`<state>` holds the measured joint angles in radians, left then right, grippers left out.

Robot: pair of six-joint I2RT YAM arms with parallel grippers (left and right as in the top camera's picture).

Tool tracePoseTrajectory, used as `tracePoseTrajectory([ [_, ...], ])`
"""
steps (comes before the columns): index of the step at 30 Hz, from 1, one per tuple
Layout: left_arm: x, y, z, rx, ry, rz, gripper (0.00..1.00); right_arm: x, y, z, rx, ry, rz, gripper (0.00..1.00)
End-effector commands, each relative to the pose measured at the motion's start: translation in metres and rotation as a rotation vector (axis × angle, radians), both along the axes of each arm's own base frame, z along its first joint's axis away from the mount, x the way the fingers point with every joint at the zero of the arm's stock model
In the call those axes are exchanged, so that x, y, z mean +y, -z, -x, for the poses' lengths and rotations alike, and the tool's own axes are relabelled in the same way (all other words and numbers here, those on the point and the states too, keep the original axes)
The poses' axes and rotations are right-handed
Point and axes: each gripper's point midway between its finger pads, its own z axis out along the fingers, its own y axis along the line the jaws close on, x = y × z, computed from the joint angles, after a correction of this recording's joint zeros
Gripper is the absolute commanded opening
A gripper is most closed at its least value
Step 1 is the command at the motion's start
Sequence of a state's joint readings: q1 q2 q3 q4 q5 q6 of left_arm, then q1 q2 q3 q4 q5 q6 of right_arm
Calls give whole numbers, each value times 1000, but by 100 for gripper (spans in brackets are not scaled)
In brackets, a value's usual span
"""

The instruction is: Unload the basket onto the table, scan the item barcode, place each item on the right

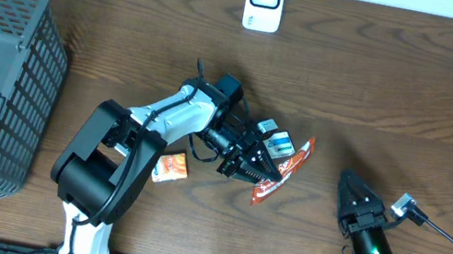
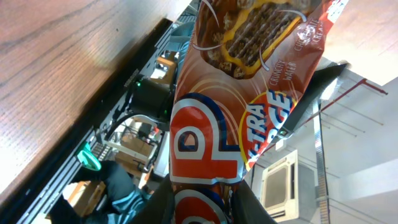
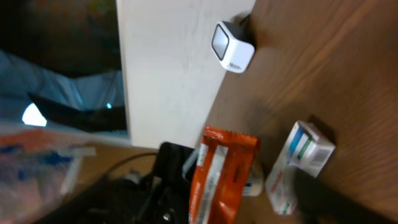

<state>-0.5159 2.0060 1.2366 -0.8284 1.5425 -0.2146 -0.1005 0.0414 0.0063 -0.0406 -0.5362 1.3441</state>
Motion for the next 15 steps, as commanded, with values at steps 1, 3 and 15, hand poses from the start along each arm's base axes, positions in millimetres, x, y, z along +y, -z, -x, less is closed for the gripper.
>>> tracePoseTrajectory([
  [1, 0, -3, -2, 36, -8, -1, 7, -3, 3, -1, 22, 15, -21, 63],
  [3, 0, -3, -2, 38, -8, -2, 7, 4, 7, 1, 73, -23, -92, 99],
  [15, 0, 2, -2, 30, -7, -29, 7, 10, 81, 2, 306, -103, 119, 99],
])
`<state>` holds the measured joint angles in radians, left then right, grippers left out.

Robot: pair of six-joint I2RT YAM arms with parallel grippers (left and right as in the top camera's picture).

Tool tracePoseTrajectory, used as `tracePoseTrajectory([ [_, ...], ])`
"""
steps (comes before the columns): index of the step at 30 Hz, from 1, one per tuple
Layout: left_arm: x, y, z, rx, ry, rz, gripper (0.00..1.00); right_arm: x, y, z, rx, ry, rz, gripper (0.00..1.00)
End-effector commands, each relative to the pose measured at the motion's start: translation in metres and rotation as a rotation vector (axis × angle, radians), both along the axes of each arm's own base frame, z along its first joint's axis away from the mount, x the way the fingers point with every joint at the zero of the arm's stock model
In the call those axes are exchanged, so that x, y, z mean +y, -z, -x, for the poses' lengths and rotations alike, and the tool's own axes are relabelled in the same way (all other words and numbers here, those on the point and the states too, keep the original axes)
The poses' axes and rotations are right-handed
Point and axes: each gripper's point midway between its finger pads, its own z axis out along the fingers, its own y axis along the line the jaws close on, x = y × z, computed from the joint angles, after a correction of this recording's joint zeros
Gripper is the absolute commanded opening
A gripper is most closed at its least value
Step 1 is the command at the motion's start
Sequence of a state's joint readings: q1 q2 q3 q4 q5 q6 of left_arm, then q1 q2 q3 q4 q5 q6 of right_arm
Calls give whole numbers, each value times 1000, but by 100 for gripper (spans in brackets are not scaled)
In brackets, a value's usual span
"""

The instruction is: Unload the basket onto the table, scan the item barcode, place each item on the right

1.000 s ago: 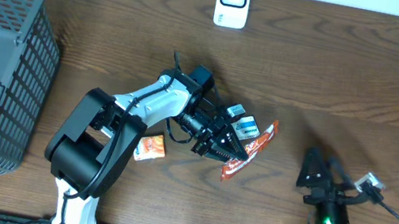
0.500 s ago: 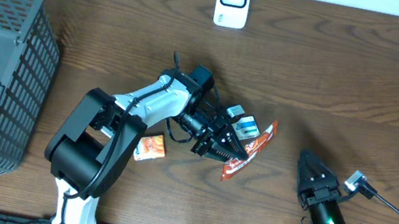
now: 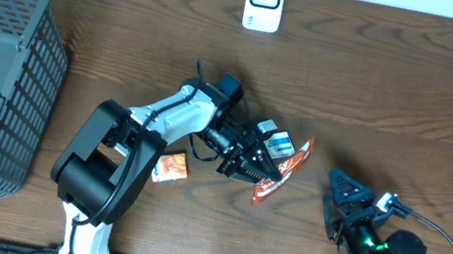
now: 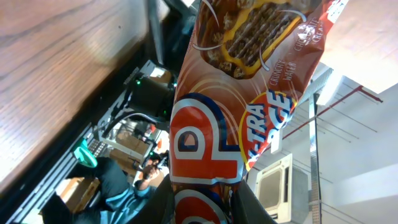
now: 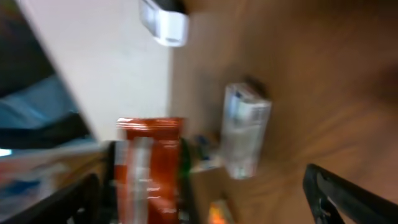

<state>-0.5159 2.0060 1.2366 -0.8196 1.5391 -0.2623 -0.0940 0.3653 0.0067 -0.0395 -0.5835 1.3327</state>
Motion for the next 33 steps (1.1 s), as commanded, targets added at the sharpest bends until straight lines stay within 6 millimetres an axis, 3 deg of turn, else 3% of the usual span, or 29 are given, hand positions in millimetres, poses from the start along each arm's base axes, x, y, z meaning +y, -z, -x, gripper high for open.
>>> tracePoseTrajectory([
  [1, 0, 1, -2, -2, -3, -6, 7, 2, 17, 1, -10, -79, 137, 99],
  [8, 0, 1, -2, 1, -3, -8, 7, 12, 13, -8, 26, -90, 12, 99],
  [17, 0, 1, -2, 1, -3, -8, 8, 18, -14, -25, -46, -86, -105, 99],
  [23, 0, 1, -2, 1, -3, -8, 7, 27, -4, -22, 72, -74, -216, 96],
  [26, 0, 1, -2, 1, -3, -8, 7, 29, -4, -25, 58, -65, -201, 94],
  [30, 0, 1, -2, 1, -3, -8, 8, 32, -28, -35, -68, -56, -181, 91],
  [33, 0, 1, -2, 1, -3, -8, 7, 34, -30, -37, -80, -40, -176, 90],
])
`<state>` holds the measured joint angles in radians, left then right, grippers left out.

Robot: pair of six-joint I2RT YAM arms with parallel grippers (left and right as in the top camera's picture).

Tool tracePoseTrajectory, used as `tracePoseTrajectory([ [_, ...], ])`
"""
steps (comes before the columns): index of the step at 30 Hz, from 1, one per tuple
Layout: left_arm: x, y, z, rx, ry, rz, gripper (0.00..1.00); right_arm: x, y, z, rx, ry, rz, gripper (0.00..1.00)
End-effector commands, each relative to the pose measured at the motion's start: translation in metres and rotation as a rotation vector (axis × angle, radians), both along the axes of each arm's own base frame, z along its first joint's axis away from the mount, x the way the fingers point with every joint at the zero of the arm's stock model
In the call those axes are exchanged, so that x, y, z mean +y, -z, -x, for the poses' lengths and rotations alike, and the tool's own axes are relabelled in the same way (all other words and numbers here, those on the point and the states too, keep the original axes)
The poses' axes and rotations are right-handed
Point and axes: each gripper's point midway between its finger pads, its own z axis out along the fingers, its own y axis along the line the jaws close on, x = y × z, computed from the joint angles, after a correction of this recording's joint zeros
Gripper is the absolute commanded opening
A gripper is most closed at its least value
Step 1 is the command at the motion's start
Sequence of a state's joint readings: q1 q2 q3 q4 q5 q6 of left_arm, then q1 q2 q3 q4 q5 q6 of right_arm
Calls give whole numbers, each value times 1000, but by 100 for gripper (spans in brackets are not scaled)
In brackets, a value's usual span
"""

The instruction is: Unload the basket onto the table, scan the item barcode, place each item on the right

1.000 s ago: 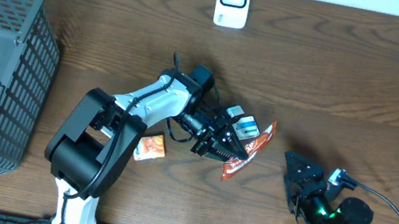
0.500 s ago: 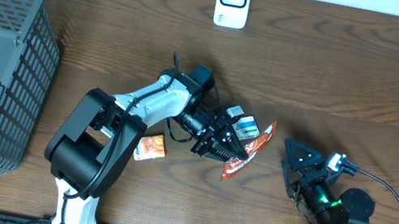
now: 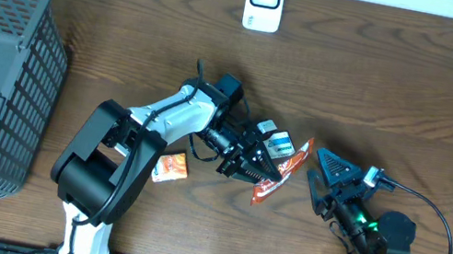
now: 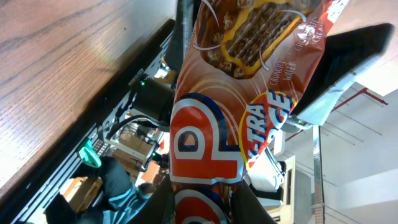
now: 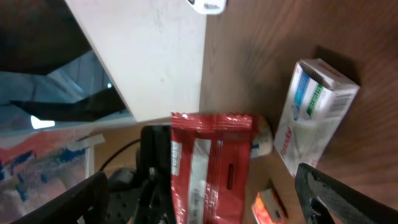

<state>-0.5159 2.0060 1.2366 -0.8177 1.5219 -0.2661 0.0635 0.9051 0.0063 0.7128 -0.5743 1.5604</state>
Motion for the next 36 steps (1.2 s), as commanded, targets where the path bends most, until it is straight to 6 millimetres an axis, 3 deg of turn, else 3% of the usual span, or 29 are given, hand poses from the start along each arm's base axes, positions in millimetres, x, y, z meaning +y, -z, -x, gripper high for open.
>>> tracePoseTrajectory([
  [1, 0, -2, -2, 8, -5, 8, 7, -3, 4, -5, 20, 54, 1, 90],
  [7, 0, -2, -2, 8, -5, 8, 7, 7, 22, -3, 98, 57, 4, 91],
  [13, 0, -2, -2, 8, -5, 8, 7, 14, 26, -7, 107, 73, -7, 87],
  [16, 0, -2, -2, 8, -5, 8, 7, 15, 27, -10, 122, 86, -34, 75],
  [22, 0, -2, -2, 8, -5, 8, 8, 15, 11, -16, 35, 89, -37, 52],
  [27, 0, -2, -2, 12, -5, 6, 7, 16, 9, -16, 30, 85, -39, 48],
  [30, 0, -2, -2, 15, -6, 4, 8, 16, 8, -16, 25, 83, -41, 36],
  [34, 0, -2, -2, 15, -6, 4, 7, 16, 7, -16, 20, 83, -42, 9],
  [36, 0, -2, -2, 15, -6, 4, 7, 16, 6, -16, 17, 83, -42, 1],
])
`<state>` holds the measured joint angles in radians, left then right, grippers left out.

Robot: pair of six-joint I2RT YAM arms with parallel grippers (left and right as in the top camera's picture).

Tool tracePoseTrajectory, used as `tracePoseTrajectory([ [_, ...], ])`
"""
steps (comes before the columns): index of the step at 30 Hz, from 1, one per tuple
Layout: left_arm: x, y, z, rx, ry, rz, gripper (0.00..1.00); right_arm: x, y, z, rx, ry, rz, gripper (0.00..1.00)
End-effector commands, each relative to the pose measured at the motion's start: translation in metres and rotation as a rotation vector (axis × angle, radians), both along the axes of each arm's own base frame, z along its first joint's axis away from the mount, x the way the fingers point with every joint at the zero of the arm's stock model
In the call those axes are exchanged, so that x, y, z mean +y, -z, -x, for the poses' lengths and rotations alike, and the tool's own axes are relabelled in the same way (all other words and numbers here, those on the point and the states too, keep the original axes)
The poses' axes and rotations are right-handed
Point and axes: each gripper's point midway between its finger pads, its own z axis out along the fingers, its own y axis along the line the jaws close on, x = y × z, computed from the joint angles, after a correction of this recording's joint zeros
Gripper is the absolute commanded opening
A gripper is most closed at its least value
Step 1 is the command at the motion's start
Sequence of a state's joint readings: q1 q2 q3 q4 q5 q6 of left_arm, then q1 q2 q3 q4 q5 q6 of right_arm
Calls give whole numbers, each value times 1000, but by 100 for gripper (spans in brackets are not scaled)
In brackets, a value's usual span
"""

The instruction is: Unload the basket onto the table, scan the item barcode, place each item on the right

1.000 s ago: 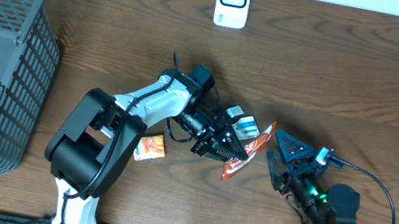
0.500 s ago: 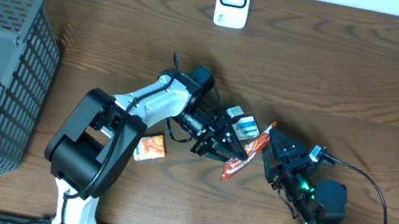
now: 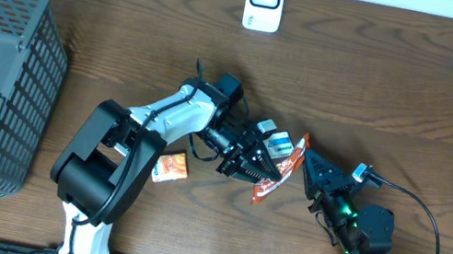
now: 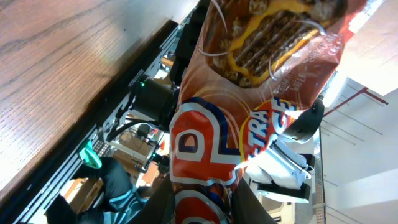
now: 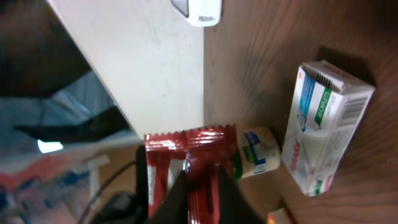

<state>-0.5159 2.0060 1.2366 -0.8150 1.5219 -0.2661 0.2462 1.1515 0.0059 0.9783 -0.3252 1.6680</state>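
Note:
An orange-red snack packet (image 3: 278, 171) hangs just above the table near the middle, held from both sides. My left gripper (image 3: 258, 171) is shut on its lower end; the printed front of the packet (image 4: 236, 124) fills the left wrist view, with the left gripper (image 4: 202, 208) at the bottom edge. My right gripper (image 3: 303, 159) has its fingers closed on the packet's back seam (image 5: 199, 155), with the right gripper (image 5: 202, 199) low in its own view. The white barcode scanner (image 3: 265, 0) stands at the table's far edge, also the scanner (image 5: 198, 11).
A white box with blue and green print (image 3: 275, 139) lies just behind the packet, next to a small bottle (image 5: 255, 152). A small orange pack (image 3: 171, 167) lies by the left arm. A dark mesh basket fills the left side.
My right gripper has moved left up to the packet and its fingers, wide apart before, now pinch the packet's back seam. The packet looks slightly crumpled. The left gripper has kept its hold.
My left gripper held the packet above the table throughout. The right gripper stood open near the front right, then was nearer the packet at each moment, still open. Now it is shut on the packet, so both grippers hold it.

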Motion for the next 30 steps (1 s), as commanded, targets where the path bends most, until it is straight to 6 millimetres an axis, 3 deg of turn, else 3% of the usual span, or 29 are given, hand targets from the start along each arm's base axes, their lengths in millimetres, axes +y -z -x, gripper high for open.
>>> tracePoseTrajectory([
  [1, 0, -2, -2, 17, -6, 3, 7, 0, -3, -1, -18, 4, 5, 1],
  [11, 0, -2, -2, 17, -7, 3, 10, 0, -3, -1, -57, -8, 65, 1],
  [13, 1, -2, -2, 17, -7, 3, 22, -2, -3, -2, -78, -7, 101, 1],
  [15, 1, -2, -3, 17, -9, 3, 25, -5, 0, -2, -75, -4, 114, 1],
  [17, 1, -2, -3, 17, -9, 3, 34, -7, 8, -2, -40, 2, 124, 1],
  [19, 1, -2, -3, 16, -9, 3, 63, -13, 26, 1, 38, 12, 141, 1],
  [21, 1, -1, -3, 12, -9, -4, 71, -19, 43, 4, 114, 27, 157, 1],
  [25, 2, 3, -3, 11, -8, -25, 76, -34, 63, 7, 185, 56, 202, 1],
  [30, 1, 3, -4, 7, -8, -22, 77, -39, 66, 8, 180, 55, 240, 1],
])
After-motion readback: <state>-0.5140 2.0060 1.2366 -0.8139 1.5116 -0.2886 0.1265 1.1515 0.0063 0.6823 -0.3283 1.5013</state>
